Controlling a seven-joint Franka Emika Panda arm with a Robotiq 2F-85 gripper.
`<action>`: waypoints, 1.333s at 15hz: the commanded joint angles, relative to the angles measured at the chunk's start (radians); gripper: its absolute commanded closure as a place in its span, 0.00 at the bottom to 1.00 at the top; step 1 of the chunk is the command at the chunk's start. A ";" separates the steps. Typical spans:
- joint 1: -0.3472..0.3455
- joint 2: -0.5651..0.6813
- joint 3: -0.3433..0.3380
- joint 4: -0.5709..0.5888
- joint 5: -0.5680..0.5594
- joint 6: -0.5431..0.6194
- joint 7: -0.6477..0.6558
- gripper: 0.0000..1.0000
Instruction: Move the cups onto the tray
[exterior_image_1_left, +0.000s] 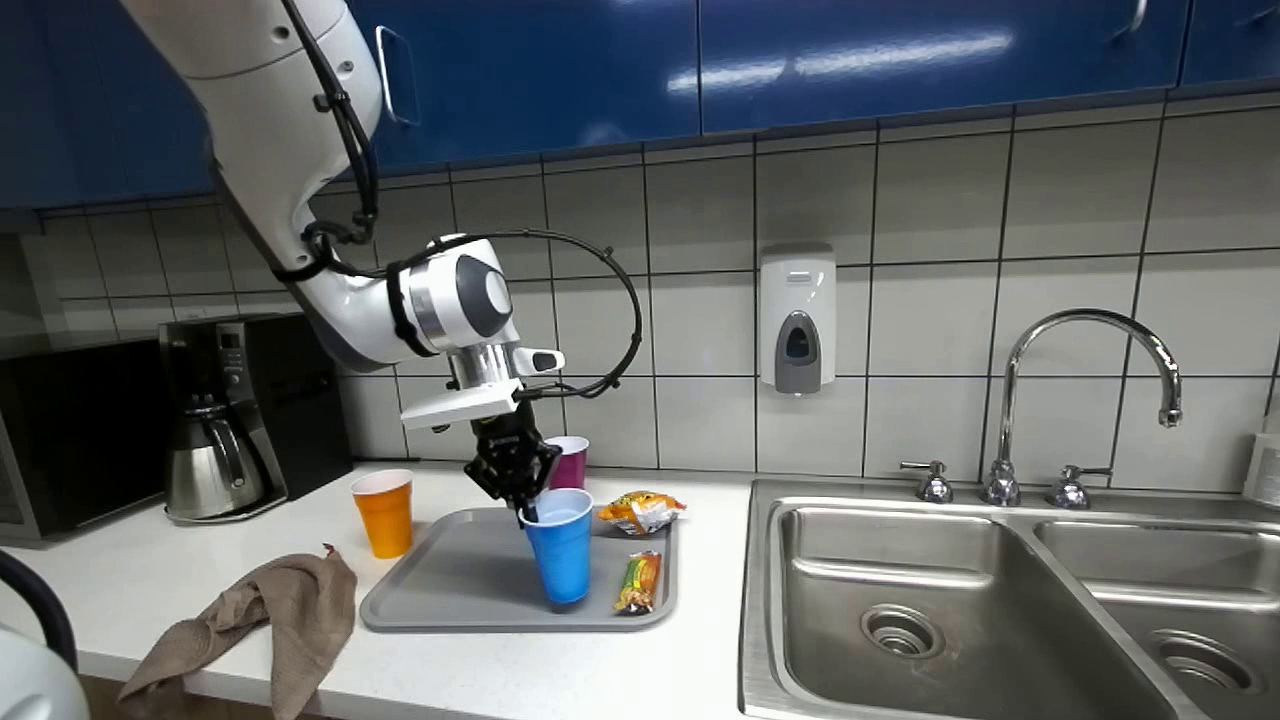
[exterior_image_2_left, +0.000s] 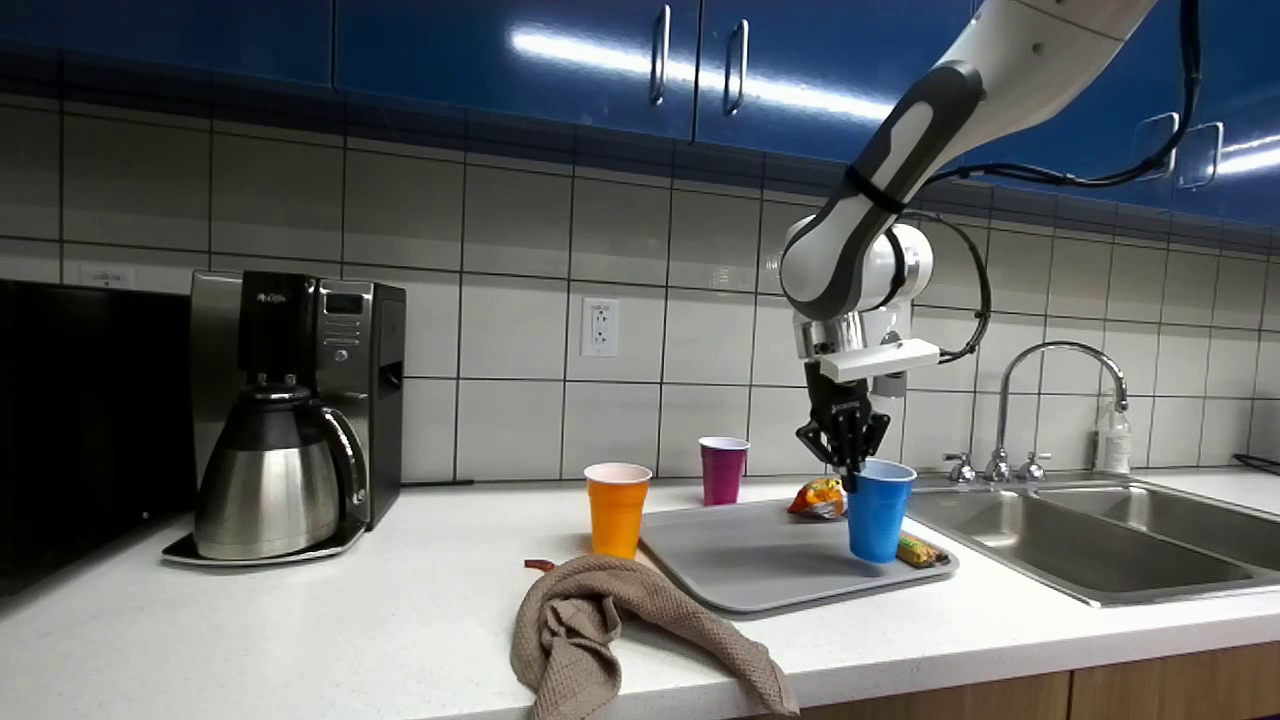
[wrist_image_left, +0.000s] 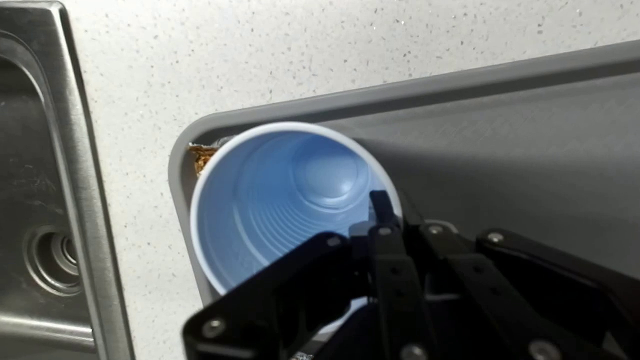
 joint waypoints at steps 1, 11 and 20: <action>0.013 0.032 -0.017 0.042 -0.022 -0.022 0.034 0.99; 0.017 0.038 -0.024 0.046 -0.010 -0.033 0.039 0.49; 0.034 -0.061 -0.005 0.019 0.016 -0.055 0.025 0.00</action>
